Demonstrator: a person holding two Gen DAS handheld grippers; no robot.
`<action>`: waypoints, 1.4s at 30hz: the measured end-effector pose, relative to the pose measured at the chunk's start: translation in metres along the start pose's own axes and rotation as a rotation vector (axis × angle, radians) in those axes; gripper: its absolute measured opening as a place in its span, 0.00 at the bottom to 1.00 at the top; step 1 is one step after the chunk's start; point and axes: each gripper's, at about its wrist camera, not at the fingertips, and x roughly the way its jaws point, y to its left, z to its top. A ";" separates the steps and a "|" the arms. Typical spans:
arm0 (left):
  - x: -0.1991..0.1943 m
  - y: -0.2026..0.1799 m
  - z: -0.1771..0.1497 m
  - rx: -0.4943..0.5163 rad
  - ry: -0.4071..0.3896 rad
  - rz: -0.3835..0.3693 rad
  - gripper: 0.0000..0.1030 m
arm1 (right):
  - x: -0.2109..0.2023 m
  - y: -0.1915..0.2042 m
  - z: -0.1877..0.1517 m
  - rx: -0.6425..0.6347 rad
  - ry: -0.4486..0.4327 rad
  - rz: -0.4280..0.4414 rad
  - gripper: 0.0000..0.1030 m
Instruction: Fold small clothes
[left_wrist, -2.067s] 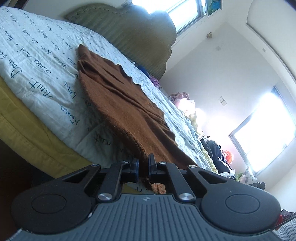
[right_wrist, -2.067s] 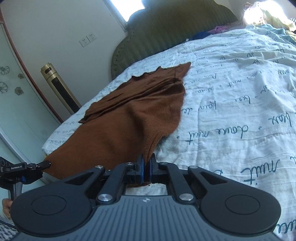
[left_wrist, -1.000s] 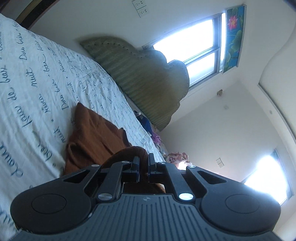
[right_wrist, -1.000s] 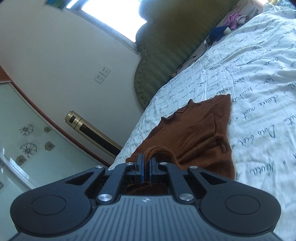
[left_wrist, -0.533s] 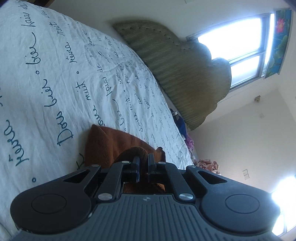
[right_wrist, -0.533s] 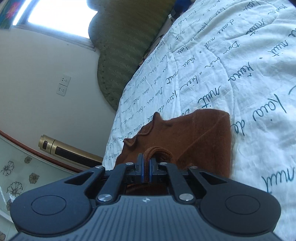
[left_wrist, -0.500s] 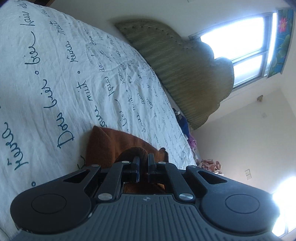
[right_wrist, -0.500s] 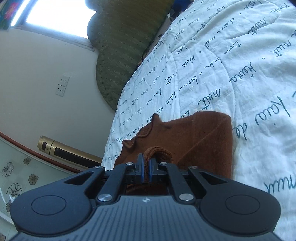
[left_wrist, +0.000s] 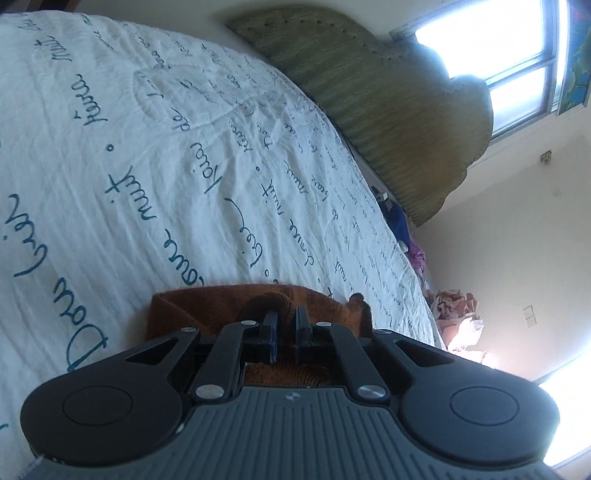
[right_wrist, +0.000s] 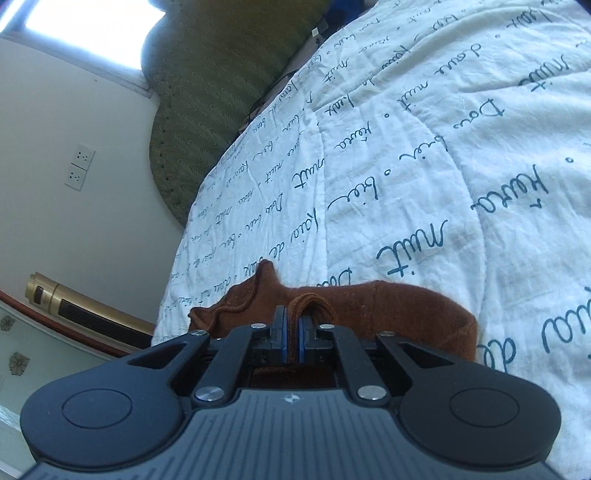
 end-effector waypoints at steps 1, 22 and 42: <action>0.004 -0.002 0.001 0.015 0.004 0.027 0.07 | 0.001 -0.001 -0.001 0.006 0.004 -0.003 0.07; -0.108 -0.021 -0.058 0.213 0.053 0.015 0.96 | -0.139 0.006 -0.063 -0.283 0.039 0.017 0.88; -0.116 0.025 -0.099 0.318 0.269 0.233 0.18 | -0.174 0.004 -0.133 -0.395 0.067 -0.024 0.06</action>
